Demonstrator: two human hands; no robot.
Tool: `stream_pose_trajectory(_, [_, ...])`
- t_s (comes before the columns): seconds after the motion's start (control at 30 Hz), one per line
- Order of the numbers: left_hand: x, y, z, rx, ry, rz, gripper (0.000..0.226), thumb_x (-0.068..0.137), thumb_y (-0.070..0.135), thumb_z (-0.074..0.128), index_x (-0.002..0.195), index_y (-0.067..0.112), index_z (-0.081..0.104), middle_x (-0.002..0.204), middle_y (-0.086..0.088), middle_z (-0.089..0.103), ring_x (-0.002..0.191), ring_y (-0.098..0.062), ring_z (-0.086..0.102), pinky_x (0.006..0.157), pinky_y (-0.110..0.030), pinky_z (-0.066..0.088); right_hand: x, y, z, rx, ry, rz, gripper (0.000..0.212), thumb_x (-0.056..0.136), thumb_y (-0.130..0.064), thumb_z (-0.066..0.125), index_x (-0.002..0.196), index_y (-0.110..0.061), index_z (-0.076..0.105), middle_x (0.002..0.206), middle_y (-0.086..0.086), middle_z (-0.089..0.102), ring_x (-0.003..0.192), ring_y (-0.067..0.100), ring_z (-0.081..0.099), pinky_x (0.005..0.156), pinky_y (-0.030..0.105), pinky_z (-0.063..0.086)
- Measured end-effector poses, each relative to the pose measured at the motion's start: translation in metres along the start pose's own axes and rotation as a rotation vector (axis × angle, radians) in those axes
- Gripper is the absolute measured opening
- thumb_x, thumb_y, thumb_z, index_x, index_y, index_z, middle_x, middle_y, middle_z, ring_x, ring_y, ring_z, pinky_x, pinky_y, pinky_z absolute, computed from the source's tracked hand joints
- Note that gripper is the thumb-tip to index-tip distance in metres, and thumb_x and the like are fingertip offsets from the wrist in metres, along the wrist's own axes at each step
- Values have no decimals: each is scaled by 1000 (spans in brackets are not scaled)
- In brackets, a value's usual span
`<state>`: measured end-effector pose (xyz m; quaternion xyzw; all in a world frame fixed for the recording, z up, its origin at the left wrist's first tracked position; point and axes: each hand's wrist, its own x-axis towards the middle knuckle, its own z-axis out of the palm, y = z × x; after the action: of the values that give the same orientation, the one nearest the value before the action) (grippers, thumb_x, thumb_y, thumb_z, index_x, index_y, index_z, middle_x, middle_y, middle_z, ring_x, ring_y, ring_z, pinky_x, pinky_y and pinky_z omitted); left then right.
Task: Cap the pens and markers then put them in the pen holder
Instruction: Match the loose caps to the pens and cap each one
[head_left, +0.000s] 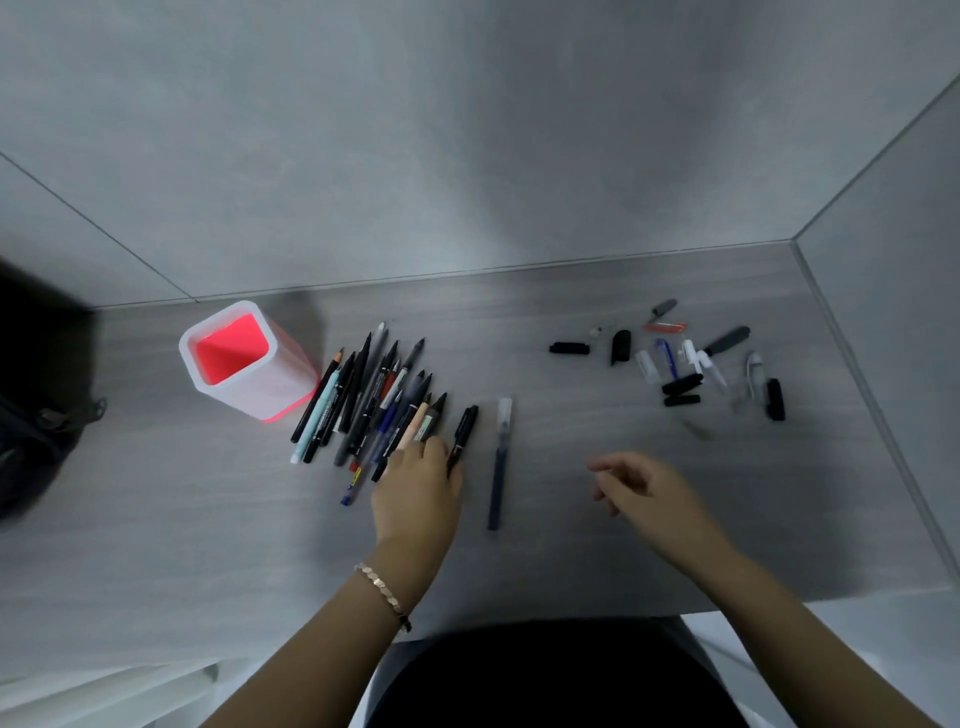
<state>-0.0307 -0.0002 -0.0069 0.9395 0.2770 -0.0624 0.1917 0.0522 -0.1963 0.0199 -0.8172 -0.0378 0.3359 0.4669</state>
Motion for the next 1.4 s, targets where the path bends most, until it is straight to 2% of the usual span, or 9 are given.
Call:
stream_pose_trajectory(0.1, [12, -7, -3, 123, 67, 51, 21, 77, 13, 68, 93, 1, 61, 86, -19, 61, 77, -38, 59, 47, -35, 44, -2, 7, -6, -5, 18, 20, 16, 90, -3, 49, 99, -6, 61, 71, 2, 59, 56, 1, 56, 51, 5, 42])
stream_pose_trajectory(0.3, [31, -11, -12, 219, -14, -46, 26, 90, 23, 47, 107, 4, 50, 111, -16, 56, 106, -32, 52, 69, -39, 43, 11, 18, -14, -58, 62, 67, 22, 90, -6, 49, 108, -1, 60, 74, 1, 59, 64, 6, 53, 52, 4, 41])
stream_pose_trajectory(0.43, [34, -11, -11, 229, 1, -42, 23, 90, 20, 45, 99, 1, 53, 105, -18, 59, 102, -34, 54, 69, -40, 44, 46, -1, -25, -184, 103, 8, 25, 90, -10, 49, 114, -10, 57, 110, 12, 62, 91, 15, 56, 81, 24, 45])
stream_pose_trajectory(0.57, [36, -11, -13, 195, 21, -52, 21, 90, 15, 45, 91, -2, 57, 97, -19, 62, 96, -34, 55, 62, -36, 36, 84, -39, -40, -326, 284, -138, 24, 90, -10, 49, 111, -9, 60, 107, 5, 62, 88, 12, 50, 68, -2, 33])
stream_pose_trajectory(0.77, [28, -7, -14, 222, -68, -74, 30, 92, 25, 45, 104, 0, 56, 108, -16, 58, 102, -32, 56, 73, -39, 47, 148, -39, -41, -772, 322, -48, 29, 88, -12, 44, 112, 0, 57, 116, 27, 58, 104, 42, 56, 84, 40, 50])
stream_pose_trajectory(0.9, [25, -5, -11, 255, -144, -112, 37, 93, 27, 43, 124, 7, 46, 117, -13, 55, 110, -28, 51, 79, -38, 49, 161, -28, -38, -907, 318, 1, 29, 88, -12, 44, 109, 4, 55, 111, 30, 59, 99, 42, 59, 77, 38, 48])
stream_pose_trajectory(1.1, [11, 2, -31, -266, 69, -64, 11, 87, 23, 52, 81, 14, 54, 79, -2, 52, 68, -18, 52, 62, -30, 38, 111, -53, -38, -270, 330, -146, 33, 88, -22, 57, 117, -8, 54, 99, 11, 61, 85, 21, 56, 67, 21, 37])
stream_pose_trajectory(1.23, [-7, 23, -62, -793, -93, -118, 15, 87, 15, 55, 81, 28, 57, 59, 2, 57, 47, -6, 53, 48, -20, 44, 59, -66, -28, 410, 199, -52, 24, 87, -11, 56, 110, -4, 59, 87, 9, 64, 72, 17, 59, 61, 18, 52])
stream_pose_trajectory(1.4, [-28, 41, -82, -911, -233, 20, 24, 85, 10, 58, 84, 33, 66, 60, 1, 65, 39, -6, 49, 43, -15, 42, 7, -69, -13, 824, 169, -4, 12, 80, -8, 59, 91, -12, 62, 89, 8, 68, 84, 20, 67, 69, 23, 59])
